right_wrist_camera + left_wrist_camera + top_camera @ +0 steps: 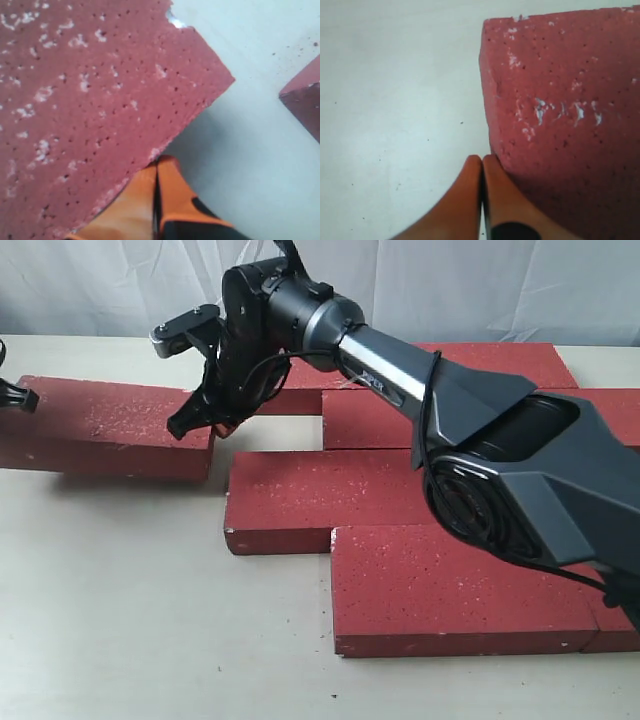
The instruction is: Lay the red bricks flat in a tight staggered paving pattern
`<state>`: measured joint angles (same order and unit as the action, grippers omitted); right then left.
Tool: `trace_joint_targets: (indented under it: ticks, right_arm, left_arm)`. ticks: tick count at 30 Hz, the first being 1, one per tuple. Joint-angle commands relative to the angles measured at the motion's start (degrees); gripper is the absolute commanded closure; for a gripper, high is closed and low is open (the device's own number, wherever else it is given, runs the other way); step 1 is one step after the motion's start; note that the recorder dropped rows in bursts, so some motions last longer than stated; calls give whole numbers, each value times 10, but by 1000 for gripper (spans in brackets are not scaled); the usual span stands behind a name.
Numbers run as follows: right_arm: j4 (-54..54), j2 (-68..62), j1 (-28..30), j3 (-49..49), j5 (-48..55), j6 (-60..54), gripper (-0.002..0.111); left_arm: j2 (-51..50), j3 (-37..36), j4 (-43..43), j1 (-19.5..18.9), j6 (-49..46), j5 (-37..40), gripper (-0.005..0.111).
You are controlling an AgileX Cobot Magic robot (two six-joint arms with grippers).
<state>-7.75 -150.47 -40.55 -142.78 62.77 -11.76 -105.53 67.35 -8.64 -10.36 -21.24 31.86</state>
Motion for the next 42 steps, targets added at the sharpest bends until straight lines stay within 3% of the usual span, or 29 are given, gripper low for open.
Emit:
trace_joint_targets:
  ticks: [1, 9, 14, 19, 26, 31, 35, 42]
  right_arm:
    - [3, -8, -7, -3, -32, -3, 109]
    - [131, -7, -7, -3, 16, 4, 109]
    - [179, 0, -5, -3, 30, 37, 109]
    - [158, 42, -5, -3, 72, 28, 109]
    - [77, 90, -6, -3, 72, -44, 109]
    - [44, 107, -6, 12, 72, -69, 109]
    - [47, 172, -1, 184, 72, -86, 109]
    - [45, 468, 48, 608, -241, -91, 109]
  left_arm:
    - [-24, -7, 5, 6, 27, -13, 107]
    - [-24, -7, 99, -4, 127, -34, 107]
    - [-19, -4, 77, -25, 135, -36, 107]
    - [24, -5, 76, -24, 129, -39, 107]
    - [143, -129, 49, -28, 159, -224, 107]
    - [169, -144, 47, -21, 156, -211, 107]
    - [169, -144, 53, -21, 156, -217, 107]
    - [168, -144, 50, -21, 156, -229, 107]
